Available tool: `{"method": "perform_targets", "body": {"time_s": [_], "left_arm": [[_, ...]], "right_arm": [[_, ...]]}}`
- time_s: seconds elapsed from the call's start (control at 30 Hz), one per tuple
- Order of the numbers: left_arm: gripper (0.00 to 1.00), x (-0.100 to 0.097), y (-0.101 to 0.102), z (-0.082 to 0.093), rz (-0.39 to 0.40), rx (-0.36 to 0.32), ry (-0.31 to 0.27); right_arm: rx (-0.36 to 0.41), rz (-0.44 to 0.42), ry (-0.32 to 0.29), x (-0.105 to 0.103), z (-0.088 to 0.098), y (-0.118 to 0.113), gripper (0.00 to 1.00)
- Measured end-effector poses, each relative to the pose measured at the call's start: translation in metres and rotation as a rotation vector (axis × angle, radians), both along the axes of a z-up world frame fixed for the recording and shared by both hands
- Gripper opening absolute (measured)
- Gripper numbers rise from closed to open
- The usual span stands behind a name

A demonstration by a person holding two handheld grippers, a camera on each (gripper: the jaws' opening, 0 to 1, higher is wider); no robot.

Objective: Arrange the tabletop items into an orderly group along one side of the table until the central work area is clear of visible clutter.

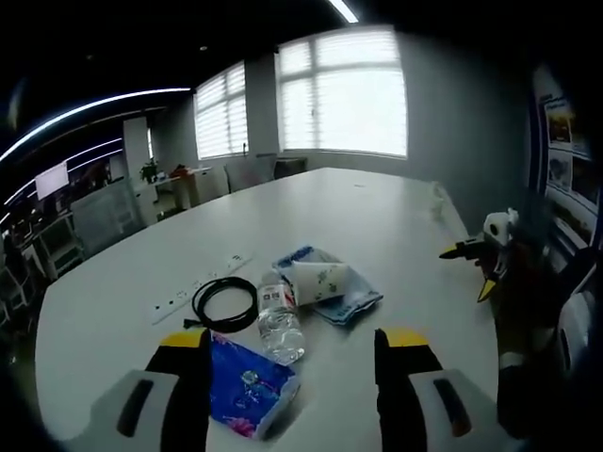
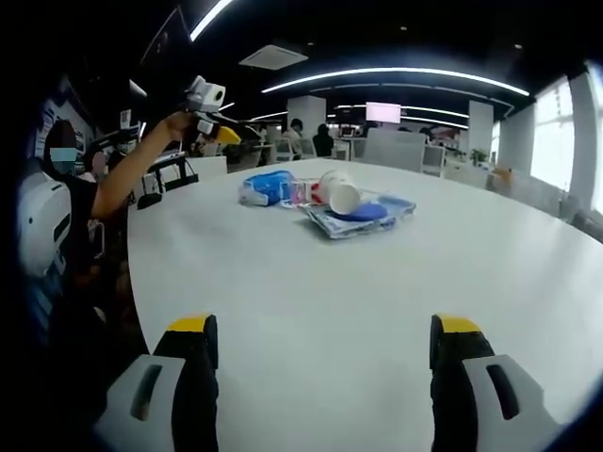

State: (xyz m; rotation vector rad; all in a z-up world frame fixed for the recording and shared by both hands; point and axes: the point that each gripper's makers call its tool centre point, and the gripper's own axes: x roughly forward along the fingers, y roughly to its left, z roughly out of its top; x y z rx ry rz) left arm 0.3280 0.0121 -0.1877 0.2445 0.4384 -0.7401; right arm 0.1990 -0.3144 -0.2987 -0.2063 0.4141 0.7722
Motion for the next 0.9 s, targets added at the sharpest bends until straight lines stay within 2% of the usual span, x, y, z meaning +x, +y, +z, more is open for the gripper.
{"method": "perform_targets", "body": {"time_s": [0.07, 0.43, 0.9], "left_arm": [[0.69, 0.002, -0.001, 0.000, 0.000, 0.007, 0.005], [0.67, 0.006, 0.000, 0.007, -0.001, 0.026, 0.006], [0.65, 0.011, -0.007, 0.003, -0.012, 0.044, 0.021]], "right_arm": [[-0.003, 0.010, 0.002, -0.001, 0.000, 0.002, 0.87], [-0.010, 0.014, 0.004, -0.002, -0.001, 0.006, 0.88], [-0.014, 0.011, 0.000, -0.006, 0.001, 0.004, 0.88]]}}
